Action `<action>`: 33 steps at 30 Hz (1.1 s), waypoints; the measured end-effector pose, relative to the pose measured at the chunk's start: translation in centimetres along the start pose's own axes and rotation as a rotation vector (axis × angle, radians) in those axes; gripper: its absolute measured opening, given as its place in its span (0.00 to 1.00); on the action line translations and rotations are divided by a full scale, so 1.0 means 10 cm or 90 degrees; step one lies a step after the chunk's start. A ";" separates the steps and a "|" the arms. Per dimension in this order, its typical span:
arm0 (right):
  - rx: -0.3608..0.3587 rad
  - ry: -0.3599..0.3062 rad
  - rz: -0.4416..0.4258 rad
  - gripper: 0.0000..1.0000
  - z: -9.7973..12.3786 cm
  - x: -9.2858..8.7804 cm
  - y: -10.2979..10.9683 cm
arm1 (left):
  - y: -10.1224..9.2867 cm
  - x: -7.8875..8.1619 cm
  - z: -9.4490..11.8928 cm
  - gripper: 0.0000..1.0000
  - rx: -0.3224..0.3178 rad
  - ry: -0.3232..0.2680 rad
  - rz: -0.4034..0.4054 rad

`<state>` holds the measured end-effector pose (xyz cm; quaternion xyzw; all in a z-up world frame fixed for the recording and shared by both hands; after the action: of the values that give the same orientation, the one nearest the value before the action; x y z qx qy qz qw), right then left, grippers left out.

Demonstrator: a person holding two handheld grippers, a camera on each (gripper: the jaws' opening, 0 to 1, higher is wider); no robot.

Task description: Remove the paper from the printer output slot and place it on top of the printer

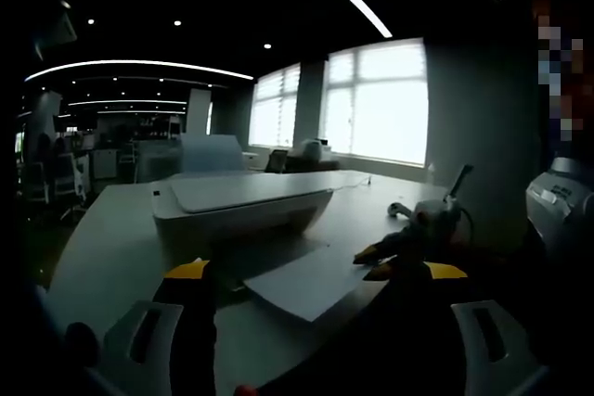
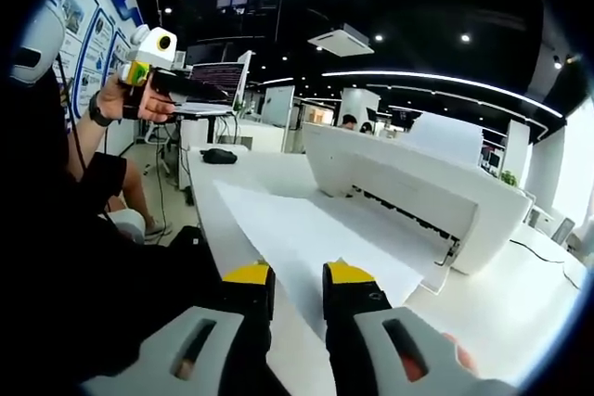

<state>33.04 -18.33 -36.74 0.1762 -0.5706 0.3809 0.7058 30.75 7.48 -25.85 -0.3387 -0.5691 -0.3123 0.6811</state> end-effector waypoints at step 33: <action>-0.002 -0.012 -0.008 0.07 0.04 0.04 -0.03 | 0.00 -0.01 -0.01 0.91 0.000 0.000 0.002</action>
<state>33.05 -18.65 -36.20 0.1821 -0.5771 0.3738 0.7029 30.81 7.45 -25.97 -0.3391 -0.5684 -0.3114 0.6818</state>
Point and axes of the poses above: the point that each gripper's makers call its tool centre point, and the gripper's own axes: z roughly backward along the fingers, y roughly to its left, x roughly out of its top, the point moved 6 cm from there along z, roughly backward along the fingers, and after that the axes turned 2 degrees about -x, right-handed, at the moved point
